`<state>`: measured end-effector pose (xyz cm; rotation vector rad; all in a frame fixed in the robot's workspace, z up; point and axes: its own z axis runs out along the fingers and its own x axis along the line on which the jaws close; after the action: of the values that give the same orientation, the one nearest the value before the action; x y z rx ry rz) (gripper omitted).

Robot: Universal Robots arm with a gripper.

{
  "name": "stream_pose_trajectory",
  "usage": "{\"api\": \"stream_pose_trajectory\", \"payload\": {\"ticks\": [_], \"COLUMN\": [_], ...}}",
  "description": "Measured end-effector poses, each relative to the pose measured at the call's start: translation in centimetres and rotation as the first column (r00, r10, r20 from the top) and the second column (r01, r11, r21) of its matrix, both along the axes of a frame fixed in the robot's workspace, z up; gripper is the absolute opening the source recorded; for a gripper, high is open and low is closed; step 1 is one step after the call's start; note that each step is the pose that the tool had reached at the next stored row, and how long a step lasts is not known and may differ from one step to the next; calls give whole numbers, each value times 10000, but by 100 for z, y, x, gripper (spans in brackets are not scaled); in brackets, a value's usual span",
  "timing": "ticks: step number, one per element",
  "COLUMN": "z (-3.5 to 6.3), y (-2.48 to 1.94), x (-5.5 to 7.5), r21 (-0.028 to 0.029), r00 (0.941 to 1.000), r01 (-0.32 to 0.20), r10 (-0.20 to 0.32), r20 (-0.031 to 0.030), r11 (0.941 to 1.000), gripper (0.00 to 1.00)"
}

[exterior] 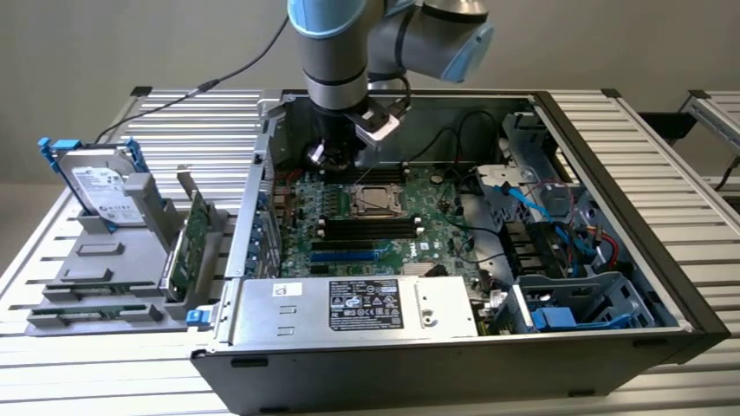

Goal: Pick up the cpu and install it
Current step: 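Install the first cpu locking lever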

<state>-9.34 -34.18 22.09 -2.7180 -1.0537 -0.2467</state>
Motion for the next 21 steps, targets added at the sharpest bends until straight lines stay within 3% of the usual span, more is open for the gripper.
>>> {"api": "stream_pose_trajectory", "payload": {"ticks": [13, 21], "z": [-58, -108], "y": [-16, -35], "x": [70, 97], "r21": [-3, 55], "r00": [9975, 9968], "r01": [-704, -788], "r10": [704, 787], "r20": [33, 125], "r11": [9975, 9969], "gripper": [11, 11]}}
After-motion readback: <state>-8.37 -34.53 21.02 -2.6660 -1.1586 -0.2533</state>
